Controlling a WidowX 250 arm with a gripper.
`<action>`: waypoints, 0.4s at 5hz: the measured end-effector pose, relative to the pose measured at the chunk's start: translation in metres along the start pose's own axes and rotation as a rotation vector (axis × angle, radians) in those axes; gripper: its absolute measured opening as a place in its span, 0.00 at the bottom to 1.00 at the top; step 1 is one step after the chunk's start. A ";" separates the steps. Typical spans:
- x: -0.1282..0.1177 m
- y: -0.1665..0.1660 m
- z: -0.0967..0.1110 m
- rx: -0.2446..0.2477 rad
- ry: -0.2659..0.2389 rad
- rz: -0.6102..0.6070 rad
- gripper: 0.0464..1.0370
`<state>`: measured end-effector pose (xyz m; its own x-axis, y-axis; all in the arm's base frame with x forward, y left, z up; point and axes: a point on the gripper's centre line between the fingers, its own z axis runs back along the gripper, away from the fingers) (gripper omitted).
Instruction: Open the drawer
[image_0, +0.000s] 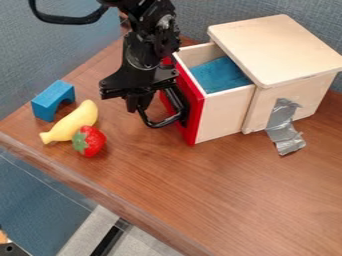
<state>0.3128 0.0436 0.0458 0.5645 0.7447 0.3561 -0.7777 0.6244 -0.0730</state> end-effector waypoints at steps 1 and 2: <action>0.000 0.004 0.005 0.000 -0.006 0.004 0.07; -0.003 0.010 0.006 0.007 -0.001 0.008 0.07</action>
<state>0.3020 0.0466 0.0495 0.5579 0.7494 0.3566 -0.7841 0.6167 -0.0693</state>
